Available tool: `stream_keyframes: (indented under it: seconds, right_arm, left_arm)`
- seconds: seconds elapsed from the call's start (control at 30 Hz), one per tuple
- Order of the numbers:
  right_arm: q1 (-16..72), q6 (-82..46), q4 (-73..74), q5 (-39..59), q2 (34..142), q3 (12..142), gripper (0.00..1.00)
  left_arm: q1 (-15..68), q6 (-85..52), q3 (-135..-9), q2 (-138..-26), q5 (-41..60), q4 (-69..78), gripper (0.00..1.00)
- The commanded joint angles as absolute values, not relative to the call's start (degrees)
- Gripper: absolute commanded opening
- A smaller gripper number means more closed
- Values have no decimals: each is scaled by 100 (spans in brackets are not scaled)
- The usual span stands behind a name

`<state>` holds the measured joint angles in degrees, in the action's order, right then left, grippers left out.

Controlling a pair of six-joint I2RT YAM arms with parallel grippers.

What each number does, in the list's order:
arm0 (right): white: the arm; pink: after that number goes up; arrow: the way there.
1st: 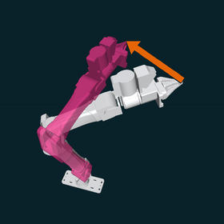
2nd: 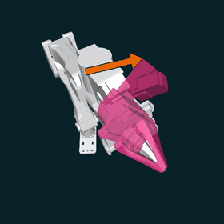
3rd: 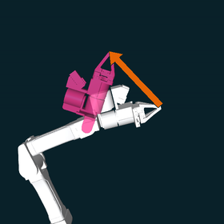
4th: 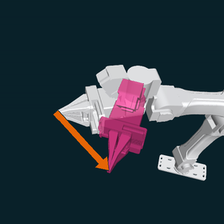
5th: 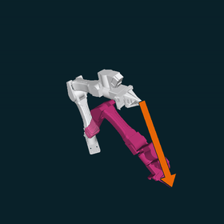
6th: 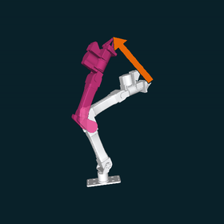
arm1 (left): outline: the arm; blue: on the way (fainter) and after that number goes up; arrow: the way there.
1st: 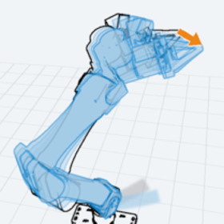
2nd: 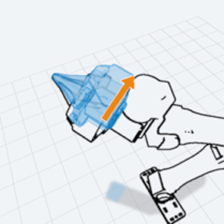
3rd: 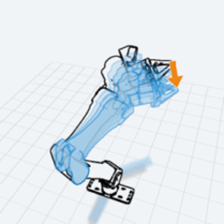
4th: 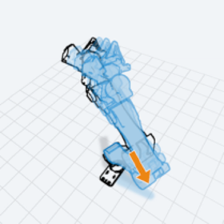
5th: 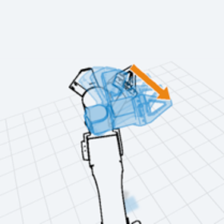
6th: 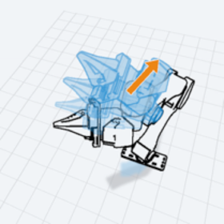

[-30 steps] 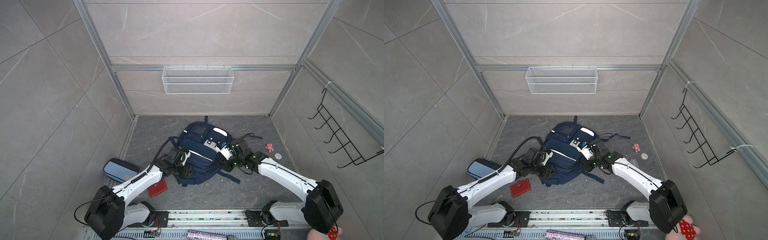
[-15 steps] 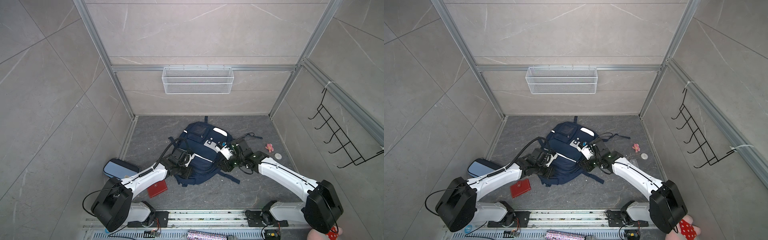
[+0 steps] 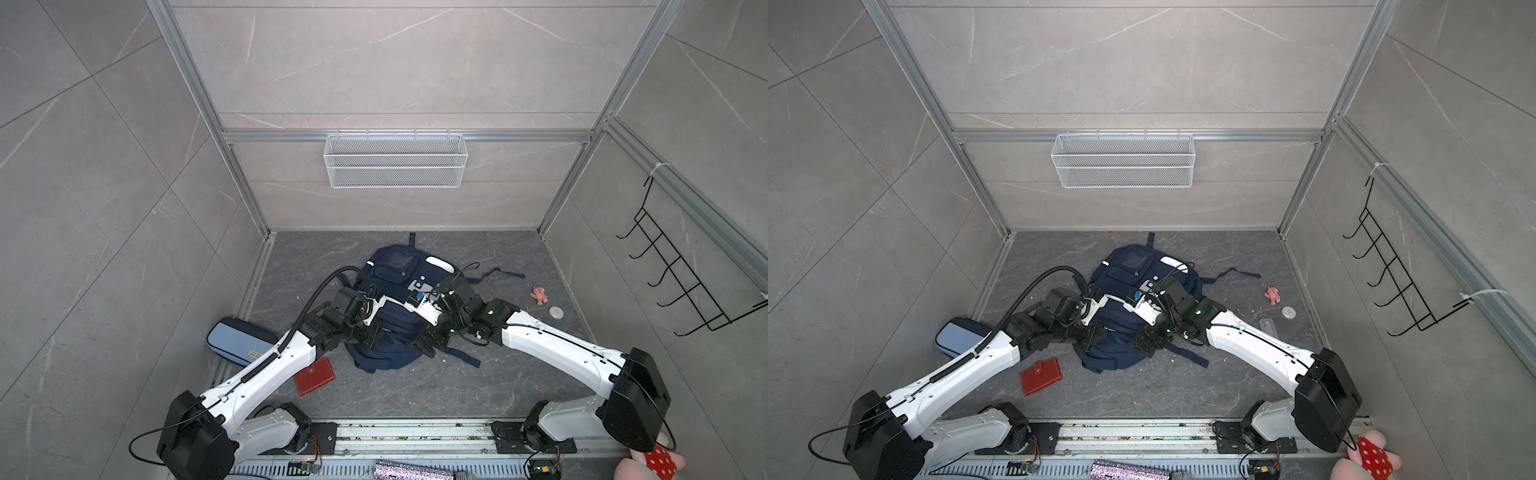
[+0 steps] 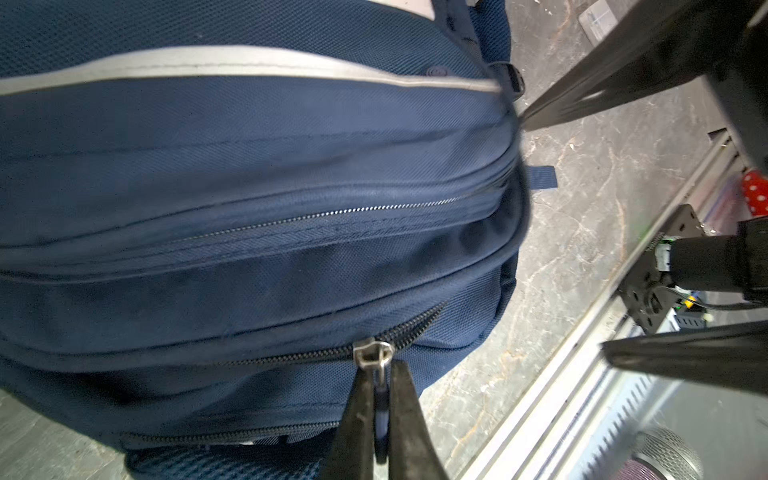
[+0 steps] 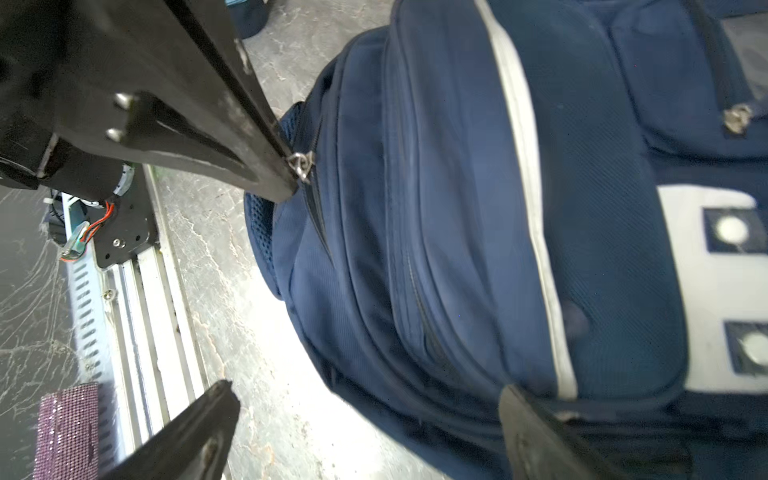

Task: Pack the student bag

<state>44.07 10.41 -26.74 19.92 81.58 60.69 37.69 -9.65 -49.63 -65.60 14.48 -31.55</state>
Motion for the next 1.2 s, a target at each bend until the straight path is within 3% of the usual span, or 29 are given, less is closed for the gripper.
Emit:
stream_keyframes:
  seconds: [0.0, 0.23, 0.3, 0.67, 0.87, 1.17]
  right_arm:
    - [4503, 1167, -2610, 2046, 8526, 6405, 100]
    - [4582, 1265, -2461, 1669, 9146, 6674, 97]
    - [4588, 1266, -2368, 1575, 9263, 6680, 91]
    - [4582, 1453, -2374, 475, 9269, 6661, 0]
    - [4493, 1424, -2413, -47, 8344, 6186, 0]
    - [4224, 1604, -2838, -271, 7358, 5608, 0]
  left_arm:
    - [3788, -857, -5273, -6392, 1846, -3462, 0]
    - [3793, -912, -5274, -6287, 1929, -3341, 0]
    - [3788, -914, -5295, -6288, 1950, -3341, 0]
    - [3780, -933, -5287, -6322, 1867, -3427, 0]
    - [3497, -964, -5410, -6733, 1002, -4165, 0]
    - [2621, -1034, -5296, -6687, 703, -4289, 0]
